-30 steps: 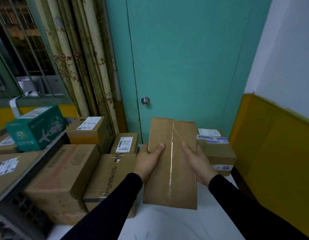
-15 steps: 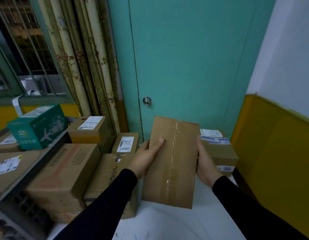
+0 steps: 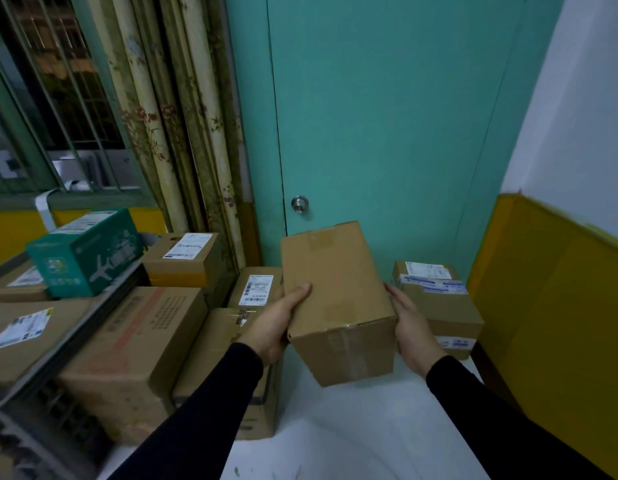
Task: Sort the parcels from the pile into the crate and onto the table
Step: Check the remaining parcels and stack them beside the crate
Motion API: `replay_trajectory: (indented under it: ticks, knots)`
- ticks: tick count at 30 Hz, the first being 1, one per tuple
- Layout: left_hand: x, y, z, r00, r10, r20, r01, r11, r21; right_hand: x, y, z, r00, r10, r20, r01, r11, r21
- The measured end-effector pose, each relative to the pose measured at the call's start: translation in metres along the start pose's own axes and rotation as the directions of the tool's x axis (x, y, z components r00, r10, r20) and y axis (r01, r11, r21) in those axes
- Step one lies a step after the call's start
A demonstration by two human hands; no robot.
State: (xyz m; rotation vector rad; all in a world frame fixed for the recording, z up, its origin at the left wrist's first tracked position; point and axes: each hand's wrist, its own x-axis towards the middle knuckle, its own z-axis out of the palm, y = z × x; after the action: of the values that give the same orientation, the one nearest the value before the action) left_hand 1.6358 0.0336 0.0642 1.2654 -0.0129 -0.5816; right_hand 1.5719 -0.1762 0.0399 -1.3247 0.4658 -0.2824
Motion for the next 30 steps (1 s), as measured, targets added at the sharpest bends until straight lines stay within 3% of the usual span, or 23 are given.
replay_trajectory:
  ticks: [3, 6, 8, 12, 17, 23, 30]
  knots:
    - [-0.004, -0.008, -0.007, 0.995, 0.103, -0.002, -0.103, 0.994, -0.047, 0.037, 0.026, -0.012, 0.993, 0.110, -0.048, -0.112, 0.993, -0.039]
    - [-0.006, -0.015, -0.021, 0.978, 0.209, -0.006, -0.209, 0.978, 0.020, 0.033, 0.015, -0.001, 0.915, 0.386, 0.121, -0.392, 0.919, 0.032]
    - [-0.012, -0.014, -0.026, 0.971, 0.237, 0.011, -0.237, 0.965, 0.111, 0.017, -0.002, 0.016, 0.884, 0.437, 0.166, -0.457, 0.883, 0.105]
    - [-0.020, -0.004, -0.041, 0.967, 0.238, -0.087, -0.225, 0.965, 0.138, 0.018, -0.001, 0.029, 0.915, 0.345, 0.211, -0.381, 0.910, 0.162]
    - [-0.030, 0.015, -0.063, 0.929, 0.216, -0.300, -0.234, 0.972, -0.024, 0.019, -0.001, 0.047, 0.916, 0.293, 0.275, -0.339, 0.931, 0.135]
    - [-0.043, 0.021, -0.090, 0.877, 0.209, -0.432, -0.147, 0.974, 0.173, 0.017, 0.011, 0.076, 0.958, 0.146, 0.248, -0.167, 0.983, 0.069]
    - [-0.057, 0.009, -0.116, 0.766, 0.170, -0.620, -0.100, 0.984, 0.148, 0.002, 0.023, 0.120, 0.934, 0.205, 0.292, -0.201, 0.979, -0.044]
